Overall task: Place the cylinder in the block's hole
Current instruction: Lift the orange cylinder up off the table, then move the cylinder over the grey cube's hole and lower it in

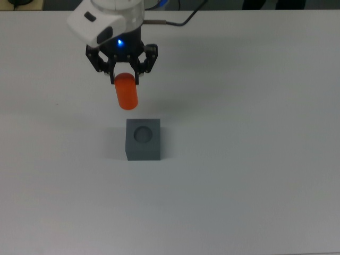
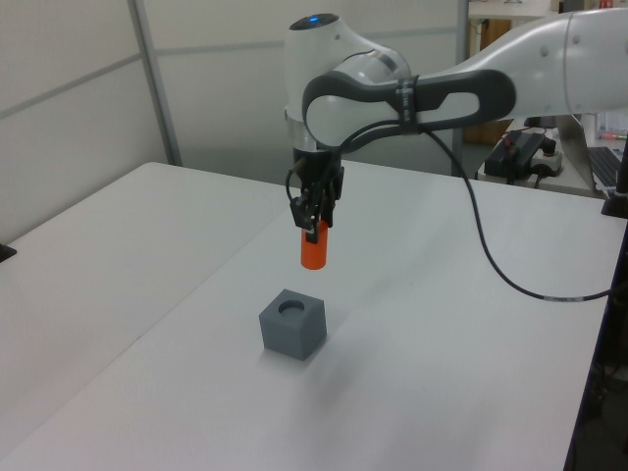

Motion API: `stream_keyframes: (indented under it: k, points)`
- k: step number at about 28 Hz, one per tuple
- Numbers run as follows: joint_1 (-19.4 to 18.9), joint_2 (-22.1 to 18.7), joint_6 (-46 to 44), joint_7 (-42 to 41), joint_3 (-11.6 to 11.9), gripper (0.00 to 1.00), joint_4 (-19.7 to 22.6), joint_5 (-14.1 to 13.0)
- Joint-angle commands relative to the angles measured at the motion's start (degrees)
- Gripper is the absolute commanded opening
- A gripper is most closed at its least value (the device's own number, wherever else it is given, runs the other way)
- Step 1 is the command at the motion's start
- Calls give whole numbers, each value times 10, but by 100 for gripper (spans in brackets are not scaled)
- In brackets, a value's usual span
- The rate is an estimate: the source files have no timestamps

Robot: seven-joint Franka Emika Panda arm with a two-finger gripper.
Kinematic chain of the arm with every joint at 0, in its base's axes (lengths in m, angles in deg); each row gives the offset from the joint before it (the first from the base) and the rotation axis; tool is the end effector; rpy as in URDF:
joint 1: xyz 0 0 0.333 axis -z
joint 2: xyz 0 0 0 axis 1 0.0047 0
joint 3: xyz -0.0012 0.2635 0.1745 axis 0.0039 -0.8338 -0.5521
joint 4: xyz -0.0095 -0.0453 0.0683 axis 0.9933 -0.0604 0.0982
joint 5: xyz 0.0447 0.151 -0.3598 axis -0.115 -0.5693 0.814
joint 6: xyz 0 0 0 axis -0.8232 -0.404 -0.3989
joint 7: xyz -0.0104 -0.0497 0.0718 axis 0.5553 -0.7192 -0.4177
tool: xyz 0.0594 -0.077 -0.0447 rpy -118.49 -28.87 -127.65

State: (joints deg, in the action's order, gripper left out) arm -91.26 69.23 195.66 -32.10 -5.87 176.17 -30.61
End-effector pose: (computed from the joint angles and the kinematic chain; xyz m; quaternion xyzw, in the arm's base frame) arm 0.6408 0.0038 0.5376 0.9983 0.0139 0.0494 0.0274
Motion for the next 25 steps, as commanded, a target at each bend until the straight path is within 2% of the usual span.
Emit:
stream_keyframes:
  k: [1, 15, 25]
  points:
    - [0, 54, -6, -19, -2, 18, -46, -5]
    - [-21, 112, 64, -13, -4, 16, -46, -2]
    - [-28, 113, 64, -13, -4, 16, -41, -2]
